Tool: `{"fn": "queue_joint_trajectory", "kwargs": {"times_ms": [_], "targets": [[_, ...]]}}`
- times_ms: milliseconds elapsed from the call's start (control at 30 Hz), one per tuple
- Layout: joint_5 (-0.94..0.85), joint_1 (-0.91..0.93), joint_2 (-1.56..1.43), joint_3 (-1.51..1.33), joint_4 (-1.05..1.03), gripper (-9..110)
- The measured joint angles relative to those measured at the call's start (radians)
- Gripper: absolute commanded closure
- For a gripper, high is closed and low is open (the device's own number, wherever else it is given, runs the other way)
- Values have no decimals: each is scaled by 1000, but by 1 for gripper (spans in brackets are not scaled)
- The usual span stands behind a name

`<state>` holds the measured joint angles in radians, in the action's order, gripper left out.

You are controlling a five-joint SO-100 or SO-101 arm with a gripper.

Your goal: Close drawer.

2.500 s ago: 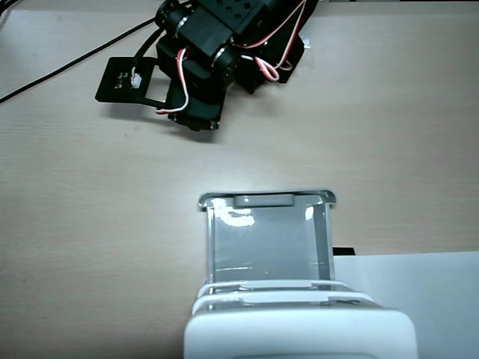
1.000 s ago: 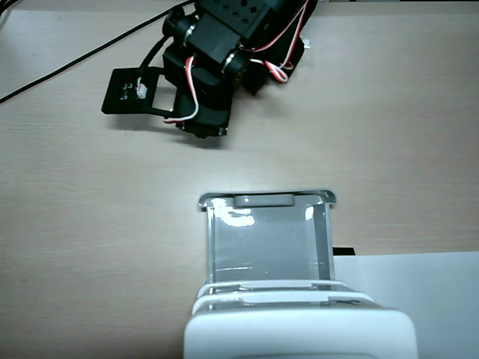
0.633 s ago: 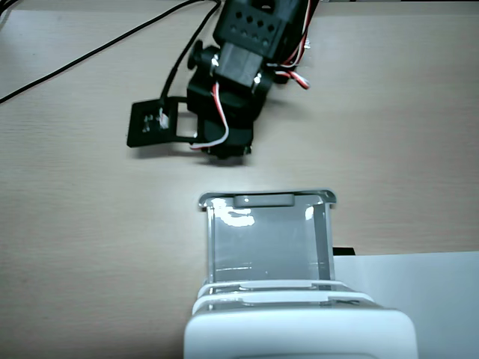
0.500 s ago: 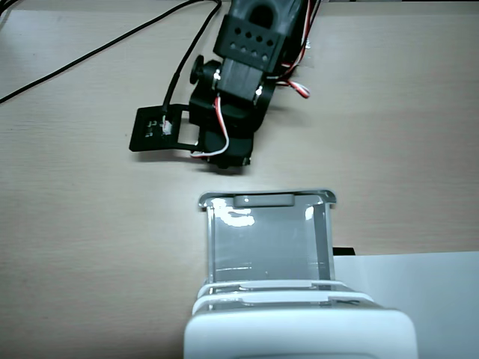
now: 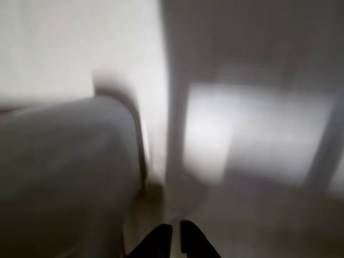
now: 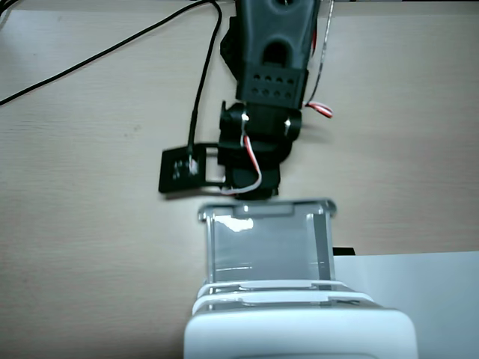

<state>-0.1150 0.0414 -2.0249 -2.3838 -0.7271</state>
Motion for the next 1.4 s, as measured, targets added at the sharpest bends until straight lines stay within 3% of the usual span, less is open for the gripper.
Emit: {"fn": "queue_joint_trajectory", "kwargs": {"times_ms": [600,833,1100,1400], "targets": [[23,-84,413,483,84,101],[21,-89,446,531,46,101],[-66,-54,276,485,-181,101],[-193,87,-86,153,-302,101]]}}
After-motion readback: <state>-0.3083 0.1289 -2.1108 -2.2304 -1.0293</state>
